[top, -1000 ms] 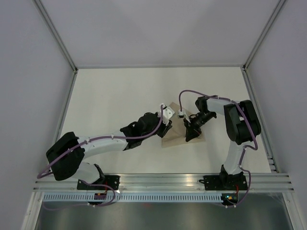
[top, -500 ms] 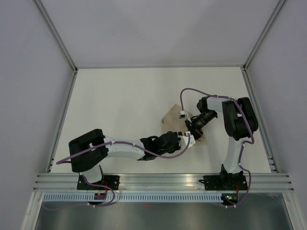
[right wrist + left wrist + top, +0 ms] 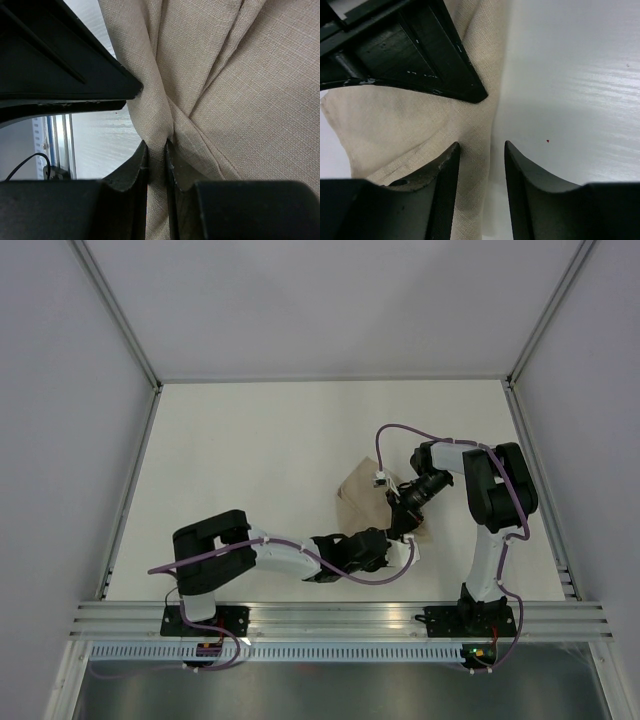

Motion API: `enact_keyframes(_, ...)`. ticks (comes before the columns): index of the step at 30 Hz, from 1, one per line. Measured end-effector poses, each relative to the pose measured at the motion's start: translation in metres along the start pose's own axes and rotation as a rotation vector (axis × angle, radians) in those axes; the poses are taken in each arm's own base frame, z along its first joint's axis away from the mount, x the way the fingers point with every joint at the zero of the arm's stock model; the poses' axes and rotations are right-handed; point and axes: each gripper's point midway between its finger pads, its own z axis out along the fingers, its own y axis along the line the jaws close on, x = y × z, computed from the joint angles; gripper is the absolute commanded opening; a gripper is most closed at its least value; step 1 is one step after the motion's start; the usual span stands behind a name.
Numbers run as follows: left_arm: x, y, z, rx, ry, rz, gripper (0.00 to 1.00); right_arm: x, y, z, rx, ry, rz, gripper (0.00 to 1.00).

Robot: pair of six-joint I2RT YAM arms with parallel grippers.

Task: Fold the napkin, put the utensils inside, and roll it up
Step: Roll the napkin with the utensil

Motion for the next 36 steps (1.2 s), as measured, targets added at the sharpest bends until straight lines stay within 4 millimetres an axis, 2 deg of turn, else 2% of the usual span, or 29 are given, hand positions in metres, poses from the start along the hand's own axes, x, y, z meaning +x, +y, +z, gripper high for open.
enact_keyframes(7,0.007,0.002,0.010,-0.032,0.008,0.030,0.50,0.000,-0.001,0.000,-0.005,0.001,0.008,0.10)
enact_keyframes(14,0.008,0.004,0.015,-0.050,0.004,0.034,0.46,0.000,-0.001,0.000,-0.009,0.000,0.013,0.10)
enact_keyframes(19,0.011,0.007,0.017,-0.046,0.008,0.026,0.34,0.000,0.000,0.000,-0.010,0.001,0.015,0.10)
enact_keyframes(23,0.013,0.007,0.019,-0.018,0.007,0.018,0.20,0.000,-0.001,0.000,-0.011,0.001,0.015,0.11)
enact_keyframes(27,0.012,0.007,0.020,0.028,0.015,0.010,0.10,0.000,-0.001,0.000,-0.008,0.003,0.018,0.17)
enact_keyframes(30,0.012,0.007,0.022,0.077,0.023,-0.009,0.04,0.001,-0.001,-0.001,-0.005,0.004,0.030,0.26)
enact_keyframes(31,0.012,0.007,0.022,0.093,0.026,-0.016,0.02,0.001,-0.001,-0.002,-0.003,0.003,0.035,0.35)
enact_keyframes(34,0.010,0.007,0.025,0.154,0.033,-0.053,0.02,0.000,0.003,-0.004,0.003,0.002,0.056,0.50)
enact_keyframes(36,0.009,0.008,0.026,0.192,0.035,-0.087,0.02,0.000,0.006,-0.006,0.013,0.004,0.059,0.54)
